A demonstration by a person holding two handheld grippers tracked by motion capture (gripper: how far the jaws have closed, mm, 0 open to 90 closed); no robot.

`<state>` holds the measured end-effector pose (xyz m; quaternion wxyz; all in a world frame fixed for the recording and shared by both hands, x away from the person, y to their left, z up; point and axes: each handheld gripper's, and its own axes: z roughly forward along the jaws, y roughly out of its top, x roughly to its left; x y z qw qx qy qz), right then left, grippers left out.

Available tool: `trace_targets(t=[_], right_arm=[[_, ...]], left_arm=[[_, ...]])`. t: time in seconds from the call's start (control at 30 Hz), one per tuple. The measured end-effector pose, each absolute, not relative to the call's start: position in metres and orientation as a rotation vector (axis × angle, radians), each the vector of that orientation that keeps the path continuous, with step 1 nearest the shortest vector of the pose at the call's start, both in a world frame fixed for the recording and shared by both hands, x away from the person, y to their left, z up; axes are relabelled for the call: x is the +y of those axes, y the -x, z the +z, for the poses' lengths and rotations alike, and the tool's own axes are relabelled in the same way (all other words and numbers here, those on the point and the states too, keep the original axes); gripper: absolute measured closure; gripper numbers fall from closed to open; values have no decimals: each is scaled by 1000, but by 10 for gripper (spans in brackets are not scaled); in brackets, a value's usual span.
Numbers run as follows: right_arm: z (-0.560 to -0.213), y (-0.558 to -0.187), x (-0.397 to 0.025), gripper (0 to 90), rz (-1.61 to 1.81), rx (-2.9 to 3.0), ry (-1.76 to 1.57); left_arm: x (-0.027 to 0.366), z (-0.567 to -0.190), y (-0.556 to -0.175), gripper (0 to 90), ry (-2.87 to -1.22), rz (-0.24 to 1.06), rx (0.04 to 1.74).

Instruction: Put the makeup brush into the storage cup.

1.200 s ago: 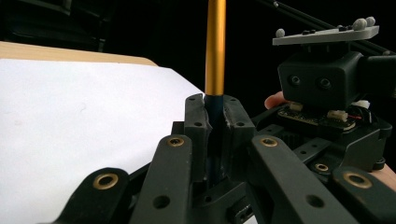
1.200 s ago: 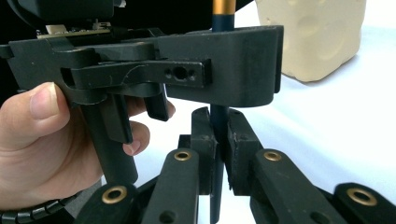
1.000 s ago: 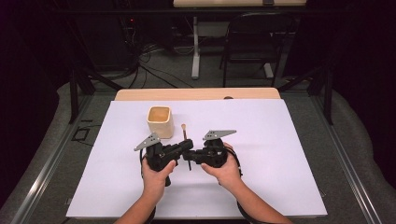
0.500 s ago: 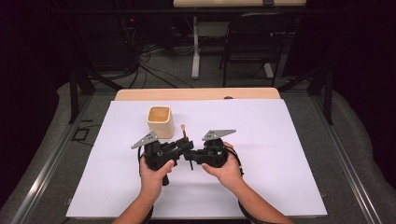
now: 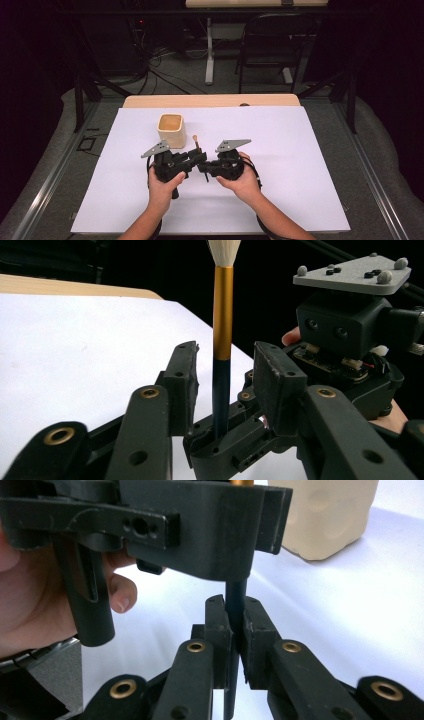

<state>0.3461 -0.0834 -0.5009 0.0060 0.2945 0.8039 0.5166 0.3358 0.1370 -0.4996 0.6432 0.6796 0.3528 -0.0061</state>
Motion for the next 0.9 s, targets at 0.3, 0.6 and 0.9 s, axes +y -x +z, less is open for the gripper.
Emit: trace_targets(t=[0.3,0.6,0.9], right_arm=[[-501,-345,-82,836,1574,2542,-882],[-504,-343,-78,836,1553,2570,-863],[-505,-342,-76,836,1547,2579,-848]], left_arm=[[142,-497,-336,675,-1556,-4,813],[145,-496,-336,702,-1553,-5,820],[147,-495,-336,728,-1561,-1,833]])
